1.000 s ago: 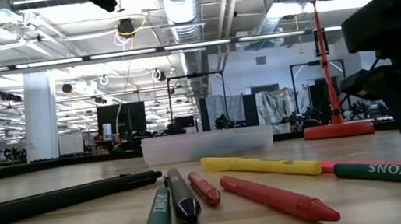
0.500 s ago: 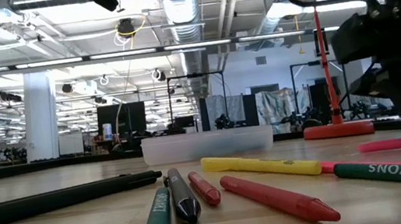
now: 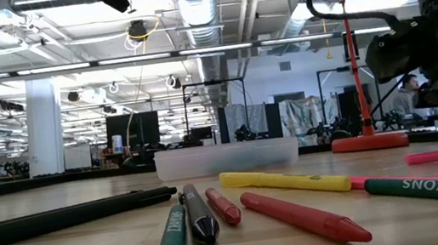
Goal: Pick & place school supplies into a supply box
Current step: Put the pink pen into the pink supply box
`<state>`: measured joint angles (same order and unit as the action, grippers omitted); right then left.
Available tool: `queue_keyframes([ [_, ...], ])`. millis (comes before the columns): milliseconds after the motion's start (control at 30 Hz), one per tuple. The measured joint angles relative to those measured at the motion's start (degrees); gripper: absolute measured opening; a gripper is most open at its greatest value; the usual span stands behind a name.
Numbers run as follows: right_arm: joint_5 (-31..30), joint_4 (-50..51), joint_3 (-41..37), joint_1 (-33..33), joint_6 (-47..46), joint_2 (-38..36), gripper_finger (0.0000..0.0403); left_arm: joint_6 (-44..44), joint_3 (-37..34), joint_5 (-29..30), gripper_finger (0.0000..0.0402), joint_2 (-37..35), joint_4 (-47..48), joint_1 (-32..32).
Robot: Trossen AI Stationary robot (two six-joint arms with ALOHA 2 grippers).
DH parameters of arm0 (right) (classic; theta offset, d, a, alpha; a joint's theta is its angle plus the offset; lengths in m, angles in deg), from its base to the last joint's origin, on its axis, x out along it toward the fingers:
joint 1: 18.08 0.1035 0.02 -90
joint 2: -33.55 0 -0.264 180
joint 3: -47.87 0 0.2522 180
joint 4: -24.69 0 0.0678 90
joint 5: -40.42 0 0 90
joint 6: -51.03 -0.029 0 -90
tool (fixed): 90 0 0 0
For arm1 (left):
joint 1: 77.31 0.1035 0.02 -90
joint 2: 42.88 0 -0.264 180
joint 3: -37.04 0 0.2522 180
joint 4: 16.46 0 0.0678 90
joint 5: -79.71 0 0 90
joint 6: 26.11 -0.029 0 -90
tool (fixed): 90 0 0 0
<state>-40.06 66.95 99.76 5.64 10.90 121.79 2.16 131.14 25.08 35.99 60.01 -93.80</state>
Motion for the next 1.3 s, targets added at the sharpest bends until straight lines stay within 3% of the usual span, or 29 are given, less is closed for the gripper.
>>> queue_keyframes([
  [633, -5.8, 2.1, 4.8, -3.7, 3.6, 0.5, 0.0009, 1.1, 0.0, -0.3, 0.0093, 0.0, 2.8, -0.8],
  [833, -6.6, 4.6, 8.6, -5.9, 7.3, 0.4, 0.0009, 5.3, 0.0, 4.0, 0.0093, 0.0, 8.0, -3.7],
  [1300, -9.9, 10.1, 23.5, -21.1, 25.9, 0.5, 0.0009, 14.7, 0.0, 9.0, 0.0093, 0.0, 14.1, -8.9],
])
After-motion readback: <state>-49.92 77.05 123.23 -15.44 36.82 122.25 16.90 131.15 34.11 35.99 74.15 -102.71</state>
